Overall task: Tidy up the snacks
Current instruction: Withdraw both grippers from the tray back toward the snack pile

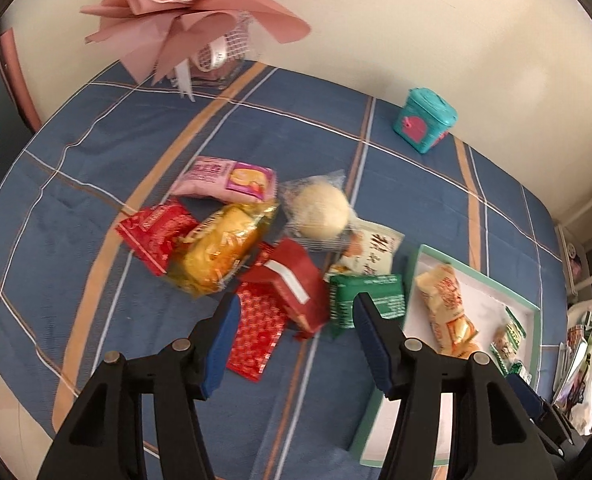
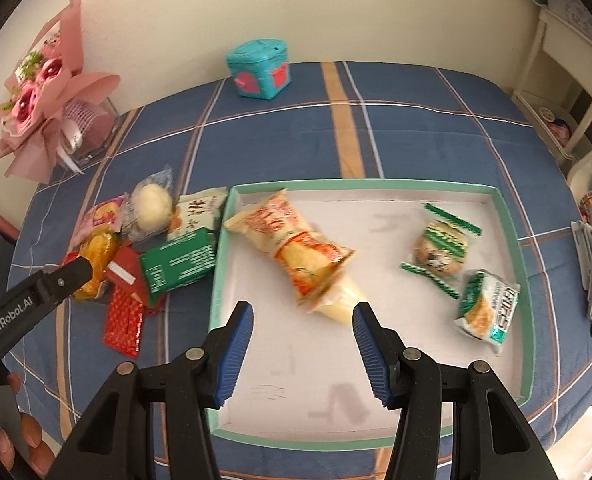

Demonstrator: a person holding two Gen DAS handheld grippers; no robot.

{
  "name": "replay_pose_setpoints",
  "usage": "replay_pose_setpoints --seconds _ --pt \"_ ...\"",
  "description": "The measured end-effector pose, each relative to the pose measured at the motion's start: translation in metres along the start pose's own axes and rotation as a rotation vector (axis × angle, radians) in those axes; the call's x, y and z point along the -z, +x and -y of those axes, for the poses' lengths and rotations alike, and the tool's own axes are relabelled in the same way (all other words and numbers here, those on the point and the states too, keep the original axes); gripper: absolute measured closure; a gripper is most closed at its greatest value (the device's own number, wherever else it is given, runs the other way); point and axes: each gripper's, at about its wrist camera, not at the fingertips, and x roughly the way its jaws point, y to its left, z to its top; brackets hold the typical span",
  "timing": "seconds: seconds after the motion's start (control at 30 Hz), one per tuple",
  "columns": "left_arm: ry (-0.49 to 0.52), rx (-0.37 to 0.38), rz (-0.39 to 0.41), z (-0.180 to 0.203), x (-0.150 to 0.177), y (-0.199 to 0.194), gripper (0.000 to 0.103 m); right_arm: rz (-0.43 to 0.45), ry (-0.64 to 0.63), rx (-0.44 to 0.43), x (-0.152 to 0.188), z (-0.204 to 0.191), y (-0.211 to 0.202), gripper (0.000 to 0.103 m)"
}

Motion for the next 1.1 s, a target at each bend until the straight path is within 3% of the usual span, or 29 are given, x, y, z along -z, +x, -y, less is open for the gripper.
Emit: replay_pose_setpoints --seconds 0.2,0.23,0.27,0.47,0.63,0.7,0.87,0.93,1.1 --pt "-0.022 -0.014 0.003 -0.016 -0.004 0.0 0.039 -0.012 -0.019 -0.011 0.002 -0.016 0.006 0.046" --pt "-0.023 -0.021 0.003 -0.018 -0.004 0.0 0.028 -0.014 -0.022 -0.008 0.002 -0.018 0.008 0.043" --pt "-0.022 -0.034 0.005 -0.02 -0.004 0.001 0.017 -0.014 -0.025 -0.001 0.002 -0.02 0.009 0.034" --pt "-0.015 -0.063 0.014 -0.025 -0.004 0.004 0.015 -0.028 -0.029 0.015 0.004 -0.022 0.017 0.022" --pt "-0.014 -0.072 0.012 -0.028 -0.005 0.009 0.011 -0.042 -0.031 0.018 0.005 -0.025 0.025 0.019" --pt "-0.019 -0.074 0.01 -0.031 -0.005 0.011 0.01 -0.045 -0.031 0.016 0.005 -0.026 0.027 0.012" --pt "-0.03 -0.088 0.025 -0.038 -0.007 0.013 0.006 -0.037 -0.032 -0.006 0.004 -0.032 0.031 0.01" --pt "-0.036 -0.091 0.037 -0.041 -0.009 0.013 0.003 -0.024 -0.031 -0.024 0.004 -0.035 0.032 0.0" --pt "-0.067 -0.07 0.06 -0.051 -0.015 0.017 0.002 -0.002 -0.047 -0.02 -0.001 -0.045 0.036 0.0"
